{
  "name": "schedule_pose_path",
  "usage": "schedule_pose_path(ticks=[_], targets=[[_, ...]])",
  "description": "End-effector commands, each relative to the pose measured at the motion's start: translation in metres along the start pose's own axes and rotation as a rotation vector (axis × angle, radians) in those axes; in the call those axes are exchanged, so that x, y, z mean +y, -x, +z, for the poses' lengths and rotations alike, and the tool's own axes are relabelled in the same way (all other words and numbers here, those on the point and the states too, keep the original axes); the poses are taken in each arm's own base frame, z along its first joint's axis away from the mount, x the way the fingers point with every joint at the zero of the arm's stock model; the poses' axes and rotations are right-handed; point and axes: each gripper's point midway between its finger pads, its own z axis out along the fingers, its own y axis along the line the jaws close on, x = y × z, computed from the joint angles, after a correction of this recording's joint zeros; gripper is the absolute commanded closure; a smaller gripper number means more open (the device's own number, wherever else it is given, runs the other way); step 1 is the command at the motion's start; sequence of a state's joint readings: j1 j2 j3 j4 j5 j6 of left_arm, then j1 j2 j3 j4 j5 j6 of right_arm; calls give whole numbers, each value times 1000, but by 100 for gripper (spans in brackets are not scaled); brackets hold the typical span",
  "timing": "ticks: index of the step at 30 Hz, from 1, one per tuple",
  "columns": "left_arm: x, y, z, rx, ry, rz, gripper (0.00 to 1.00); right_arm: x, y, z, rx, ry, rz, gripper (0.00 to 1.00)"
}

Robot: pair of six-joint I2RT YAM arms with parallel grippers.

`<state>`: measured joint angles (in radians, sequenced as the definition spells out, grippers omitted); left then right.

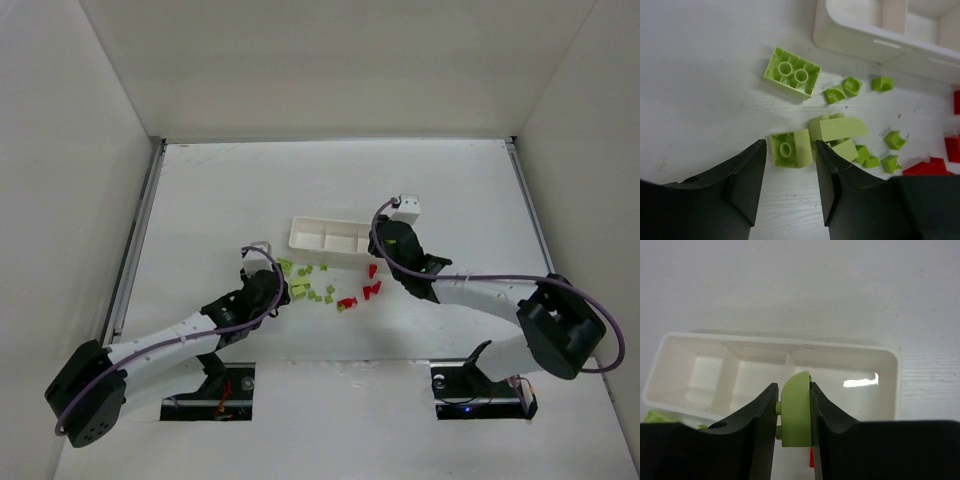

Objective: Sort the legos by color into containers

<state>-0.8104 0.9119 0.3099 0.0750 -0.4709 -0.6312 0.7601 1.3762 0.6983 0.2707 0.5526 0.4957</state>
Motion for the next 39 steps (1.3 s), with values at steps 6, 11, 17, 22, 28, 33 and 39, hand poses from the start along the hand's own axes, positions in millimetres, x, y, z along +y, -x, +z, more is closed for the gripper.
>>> schedule_pose_path(ticks=[6, 11, 17, 22, 28, 33, 39], targets=[[-13, -13, 1, 76, 27, 86, 58, -26, -3, 19, 6, -138, 19, 54], [-6, -13, 9, 61, 72, 102, 58, -28, 0, 11, -7, -129, 16, 32], [-1, -14, 19, 60, 102, 109, 65, -11, -10, -17, -11, -41, 17, 30], [1, -15, 24, 60, 115, 117, 68, -2, -26, -32, 8, 6, -5, 27], [1, -11, 25, 47, 121, 119, 52, 1, -33, -40, 21, 33, -13, 21], [2, -4, 33, 35, 142, 125, 52, 6, -33, -43, 22, 59, -5, 21], [-4, 4, 43, 15, 133, 147, 53, 9, -39, -45, 32, 79, 0, 21]])
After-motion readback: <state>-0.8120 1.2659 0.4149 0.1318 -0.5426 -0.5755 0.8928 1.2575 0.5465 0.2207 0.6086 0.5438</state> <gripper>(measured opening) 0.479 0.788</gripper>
